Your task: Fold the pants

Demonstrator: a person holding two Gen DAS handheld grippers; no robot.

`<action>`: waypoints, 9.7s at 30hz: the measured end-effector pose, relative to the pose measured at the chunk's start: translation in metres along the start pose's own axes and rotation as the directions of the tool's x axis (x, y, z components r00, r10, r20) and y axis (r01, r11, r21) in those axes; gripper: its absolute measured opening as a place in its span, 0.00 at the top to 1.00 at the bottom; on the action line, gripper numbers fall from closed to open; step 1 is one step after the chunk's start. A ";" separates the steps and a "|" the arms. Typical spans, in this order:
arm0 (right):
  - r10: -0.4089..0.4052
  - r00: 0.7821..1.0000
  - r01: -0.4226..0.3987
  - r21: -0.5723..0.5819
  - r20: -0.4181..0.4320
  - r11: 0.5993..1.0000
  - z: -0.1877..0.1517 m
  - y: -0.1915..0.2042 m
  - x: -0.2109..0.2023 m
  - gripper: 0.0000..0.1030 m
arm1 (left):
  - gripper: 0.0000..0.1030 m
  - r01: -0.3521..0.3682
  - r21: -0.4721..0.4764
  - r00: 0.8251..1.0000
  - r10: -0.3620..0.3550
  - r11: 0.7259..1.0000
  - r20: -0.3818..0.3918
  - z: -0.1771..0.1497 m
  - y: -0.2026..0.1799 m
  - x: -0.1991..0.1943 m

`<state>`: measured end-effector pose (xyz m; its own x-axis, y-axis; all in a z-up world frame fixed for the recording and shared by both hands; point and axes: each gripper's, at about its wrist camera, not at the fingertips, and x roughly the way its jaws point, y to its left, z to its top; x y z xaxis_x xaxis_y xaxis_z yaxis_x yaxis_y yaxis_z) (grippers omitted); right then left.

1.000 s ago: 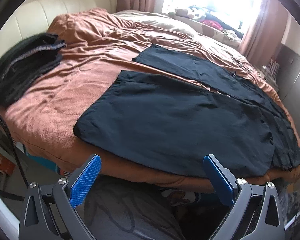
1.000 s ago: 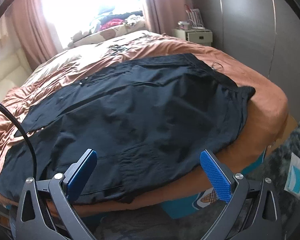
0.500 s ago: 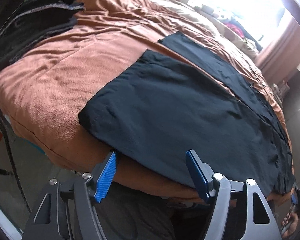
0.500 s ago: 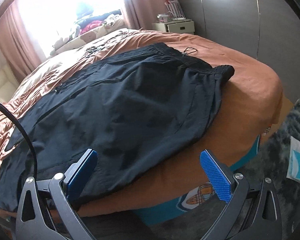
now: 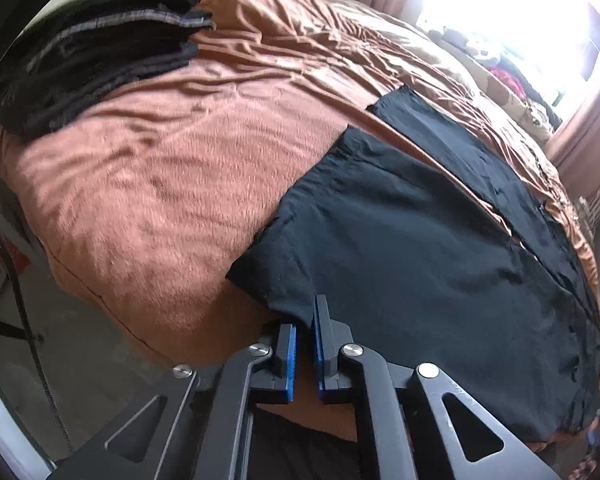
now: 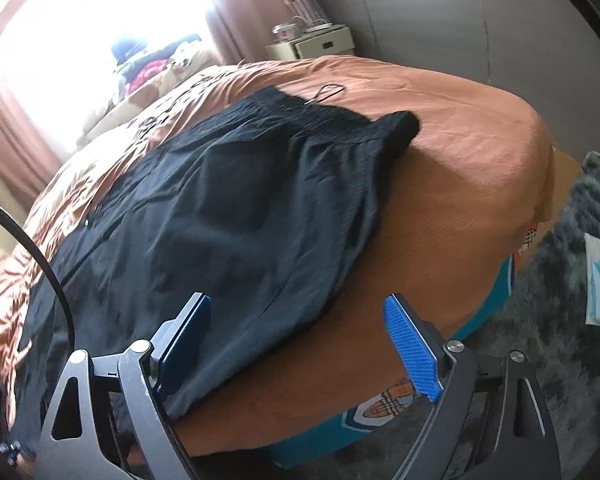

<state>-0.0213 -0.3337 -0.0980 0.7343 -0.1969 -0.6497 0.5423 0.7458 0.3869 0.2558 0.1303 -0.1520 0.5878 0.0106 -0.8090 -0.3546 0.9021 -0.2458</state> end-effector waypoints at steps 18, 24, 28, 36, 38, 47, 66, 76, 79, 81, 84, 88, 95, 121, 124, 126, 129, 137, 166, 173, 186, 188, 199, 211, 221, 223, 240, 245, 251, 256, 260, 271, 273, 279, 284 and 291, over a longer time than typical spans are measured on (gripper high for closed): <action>0.025 0.999 -0.022 0.073 -0.041 0.997 0.059 -0.029 0.048 0.87 | 0.94 -0.035 0.046 0.996 0.031 0.998 0.089 0.026 -0.022 -0.022; 0.102 0.994 -0.103 0.036 0.043 0.994 0.073 -0.024 0.027 0.98 | 0.94 -0.031 0.054 0.992 0.024 0.998 0.124 0.038 -0.032 -0.031; 0.105 0.992 -0.106 0.013 0.073 0.994 0.082 -0.019 0.015 0.98 | 0.94 -0.022 0.071 0.989 0.011 0.997 0.147 0.051 -0.042 -0.036; 0.113 0.989 -0.112 -0.011 0.098 0.994 0.098 -0.007 0.004 0.99 | 0.94 -0.003 0.116 0.983 -0.018 0.993 0.185 0.086 -0.064 -0.044; 0.121 0.987 -0.119 -0.022 0.107 0.993 0.105 -0.002 0.004 0.99 | 0.94 -0.007 0.140 0.980 -0.021 0.990 0.197 0.098 -0.074 -0.046; 0.140 0.979 -0.129 -0.082 0.146 0.988 0.140 0.027 0.002 0.99 | 0.94 -0.010 0.174 0.971 -0.032 0.985 0.236 0.149 -0.102 -0.041; 0.076 0.990 -0.055 -0.167 0.122 0.984 0.215 0.103 0.083 0.99 | 0.94 0.049 0.182 0.983 -0.080 0.982 0.167 0.247 -0.158 0.032; -0.009 0.999 0.017 -0.175 0.049 0.984 0.255 0.130 0.163 0.99 | 0.94 0.046 0.197 0.993 -0.066 0.979 0.093 0.290 -0.186 0.105; -0.048 0.999 0.049 -0.181 0.012 0.982 0.264 0.137 0.194 0.99 | 0.94 0.032 0.219 0.997 -0.048 0.975 0.068 0.298 -0.195 0.131; -0.079 0.997 0.074 -0.182 -0.018 0.980 0.268 0.142 0.219 0.99 | 0.94 0.029 0.220 0.998 -0.041 0.975 0.051 0.303 -0.198 0.146; -0.101 0.995 0.095 -0.183 -0.023 0.979 0.276 0.146 0.247 0.99 | 0.94 0.013 0.234 0.999 -0.019 0.972 0.026 0.309 -0.205 0.172; -0.134 0.989 0.122 -0.184 -0.057 0.975 0.280 0.152 0.282 0.97 | 0.94 -0.011 0.244 1.000 0.016 0.970 -0.017 0.315 -0.211 0.205; -0.151 0.988 0.141 -0.265 -0.018 0.954 0.274 0.174 0.279 0.34 | 0.94 -0.017 0.255 0.996 0.037 0.967 -0.076 0.317 -0.216 0.244; -0.046 0.956 -0.233 -0.847 -0.289 0.477 0.191 0.359 0.357 0.50 | 0.93 0.019 0.272 0.995 0.007 0.962 -0.097 0.324 -0.224 0.252; -0.105 0.931 -0.272 -0.858 -0.349 0.436 0.189 0.364 0.374 0.52 | 0.93 0.032 0.267 0.995 -0.004 0.963 -0.104 0.325 -0.224 0.254; -0.099 0.922 -0.297 -0.850 -0.373 0.436 0.192 0.365 0.379 0.52 | 0.93 0.032 0.273 0.995 -0.004 0.962 -0.102 0.324 -0.225 0.255; -0.116 0.916 -0.301 -0.849 -0.384 0.434 0.188 0.367 0.390 0.52 | 0.93 0.039 0.268 0.995 -0.011 0.963 -0.103 0.322 -0.225 0.258; -0.104 0.938 -0.259 -0.867 -0.331 0.426 0.183 0.365 0.374 0.88 | 0.93 0.064 0.245 0.994 -0.039 0.968 -0.106 0.322 -0.219 0.252; -0.132 0.991 0.071 -0.880 0.010 0.469 0.180 0.388 0.390 0.97 | 0.83 0.019 0.258 0.995 0.007 0.966 -0.102 0.352 -0.252 0.301; -0.147 0.989 0.083 -0.839 0.003 0.538 0.184 0.386 0.389 0.25 | 0.09 0.067 0.317 0.996 -0.044 0.946 -0.078 0.343 -0.261 0.279; -0.006 0.999 -0.028 -0.657 -0.048 0.753 0.215 0.308 0.291 0.24 | 0.04 0.059 0.319 0.998 -0.048 0.946 -0.041 0.342 -0.228 0.211; -0.004 0.999 -0.021 -0.643 -0.038 0.766 0.214 0.293 0.276 0.24 | 0.04 0.054 0.325 0.998 -0.044 0.944 -0.037 0.337 -0.223 0.197; 0.002 1.000 -0.012 -0.593 -0.018 0.805 0.198 0.231 0.209 0.24 | 0.38 0.047 0.292 0.998 -0.034 0.955 -0.050 0.286 -0.192 0.142; 0.038 0.997 -0.069 -0.521 -0.070 0.851 0.162 0.184 0.160 0.24 | 0.54 0.069 0.152 0.992 -0.052 0.986 -0.112 0.233 -0.159 0.129; 0.108 0.986 -0.152 -0.405 -0.129 0.902 0.121 0.154 0.130 0.24 | 0.56 0.110 0.066 0.978 -0.096 0.992 -0.185 0.213 -0.149 0.162; 0.120 0.981 -0.170 -0.385 -0.149 0.907 0.115 0.152 0.131 0.24 | 0.56 0.113 0.044 0.974 -0.102 0.993 -0.202 0.210 -0.147 0.169; 0.226 0.937 -0.296 -0.262 -0.267 0.918 0.104 0.145 0.151 0.24 | 0.59 0.152 -0.222 0.959 -0.198 0.963 -0.204 0.203 -0.117 0.201; 0.265 0.921 -0.331 -0.214 -0.287 0.919 0.103 0.143 0.152 0.24 | 0.98 0.099 -0.259 0.972 -0.150 0.961 -0.183 0.208 -0.108 0.202; 0.269 0.916 -0.344 -0.237 -0.298 0.908 0.099 0.148 0.151 0.24 | 0.99 0.131 -0.249 0.971 -0.175 0.960 -0.160 0.204 -0.102 0.182; 0.272 0.915 -0.343 -0.220 -0.297 0.913 0.098 0.143 0.152 0.24 | 0.99 0.130 -0.236 0.971 -0.171 0.963 -0.165 0.203 -0.095 0.180; 0.268 0.915 -0.341 -0.223 -0.301 0.913 0.091 0.156 0.151 0.24 | 0.98 0.107 -0.233 0.974 -0.149 0.967 -0.171 0.207 -0.093 0.180; 0.319 0.884 -0.385 -0.145 -0.342 0.911 0.088 0.166 0.167 0.24 | 0.51 0.148 -0.284 0.959 -0.208 0.947 -0.193 0.209 -0.081 0.190; 0.328 0.877 -0.392 -0.127 -0.351 0.911 0.087 0.166 0.172 0.24 | 0.51 0.161 -0.312 0.956 -0.227 0.936 -0.188 0.210 -0.076 0.196; 0.343 0.866 -0.390 -0.062 -0.364 0.919 0.086 0.161 0.187 0.24 | 0.51 0.180 -0.346 0.958 -0.244 0.921 -0.150 0.217 -0.069 0.202; 0.350 0.865 -0.394 -0.055 -0.360 0.917 0.087 0.162 0.191 0.24 | 0.51 0.197 -0.347 0.960 -0.252 0.917 -0.121 0.219 -0.067 0.203; 0.396 0.848 -0.422 0.006 -0.352 0.907 0.087 0.153 0.195 0.24 | 0.56 0.190 -0.304 0.968 -0.231 0.933 -0.103 0.215 -0.073 0.198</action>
<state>0.2402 -0.3130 -0.1087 0.6939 0.3526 -0.6278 0.1845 0.7557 0.6284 0.5538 0.1594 -0.1792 0.5755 -0.2425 -0.7811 -0.4403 0.7129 -0.5458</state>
